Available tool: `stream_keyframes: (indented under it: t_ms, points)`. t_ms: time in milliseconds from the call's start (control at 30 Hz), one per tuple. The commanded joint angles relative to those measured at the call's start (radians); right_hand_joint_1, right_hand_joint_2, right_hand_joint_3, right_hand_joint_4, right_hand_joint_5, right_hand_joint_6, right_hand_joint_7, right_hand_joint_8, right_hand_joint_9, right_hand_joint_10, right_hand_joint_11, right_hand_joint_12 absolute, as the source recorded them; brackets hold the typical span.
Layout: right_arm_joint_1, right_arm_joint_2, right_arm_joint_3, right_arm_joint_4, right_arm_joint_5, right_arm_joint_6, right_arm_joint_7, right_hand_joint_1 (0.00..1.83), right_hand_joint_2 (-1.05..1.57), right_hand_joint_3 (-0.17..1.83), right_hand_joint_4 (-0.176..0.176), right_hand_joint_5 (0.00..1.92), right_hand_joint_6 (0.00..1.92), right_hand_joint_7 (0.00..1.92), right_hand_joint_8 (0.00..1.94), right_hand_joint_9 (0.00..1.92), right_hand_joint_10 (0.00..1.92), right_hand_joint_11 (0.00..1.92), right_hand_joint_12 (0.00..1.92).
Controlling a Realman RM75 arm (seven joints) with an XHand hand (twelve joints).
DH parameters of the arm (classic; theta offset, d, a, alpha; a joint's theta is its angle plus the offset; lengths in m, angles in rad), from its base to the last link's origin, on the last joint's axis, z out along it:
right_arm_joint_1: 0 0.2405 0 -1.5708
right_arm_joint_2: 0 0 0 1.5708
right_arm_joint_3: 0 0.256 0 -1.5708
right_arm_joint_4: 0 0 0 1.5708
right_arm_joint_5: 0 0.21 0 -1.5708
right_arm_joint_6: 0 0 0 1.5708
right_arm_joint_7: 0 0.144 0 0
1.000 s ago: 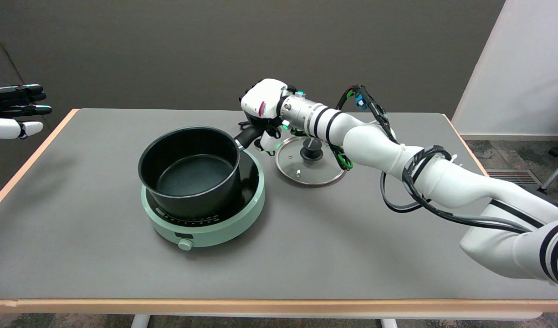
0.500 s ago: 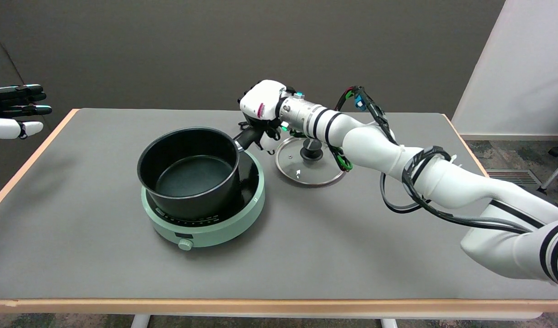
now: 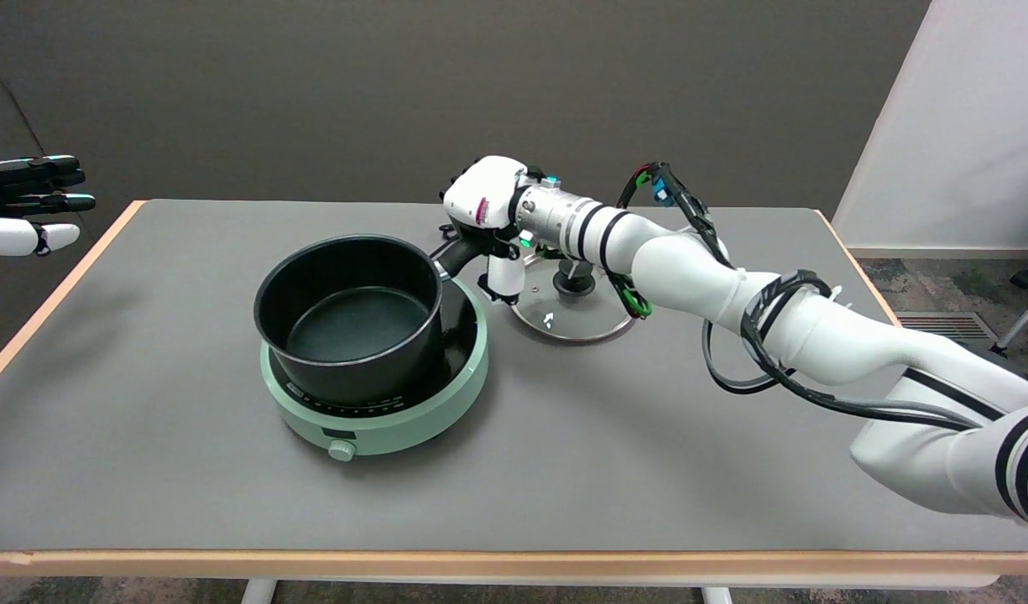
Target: Pick up the pot.
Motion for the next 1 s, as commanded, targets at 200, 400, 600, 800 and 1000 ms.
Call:
stream_keyframes:
  t_ms: [200,400,600,800,1000]
  points:
    - [-0.002,0.017,-0.009,-0.004,0.003,-0.023,0.039,1.15,-0.01,1.22,-0.014,1.92,1.92,1.92,1.92,1.92,1.92,1.92,1.92]
    - [0.006,0.023,-0.023,-0.006,0.003,-0.026,0.039,1.13,-0.44,1.2,-0.013,1.92,1.92,1.92,1.92,1.92,1.92,1.92,1.92]
    - [0.017,0.019,-0.032,-0.024,0.003,-0.021,0.039,1.11,-0.19,1.09,-0.031,1.89,1.89,1.89,1.89,1.89,1.89,1.89,1.89]
    - [0.021,0.018,-0.031,-0.027,0.003,-0.017,0.039,1.06,0.04,1.05,-0.035,1.89,1.89,1.89,1.89,1.89,1.89,1.89,1.89]
    - [0.021,0.022,-0.028,-0.027,0.003,-0.017,0.039,1.05,0.18,1.04,-0.037,1.88,1.88,1.88,1.88,1.88,1.88,1.88,1.88]
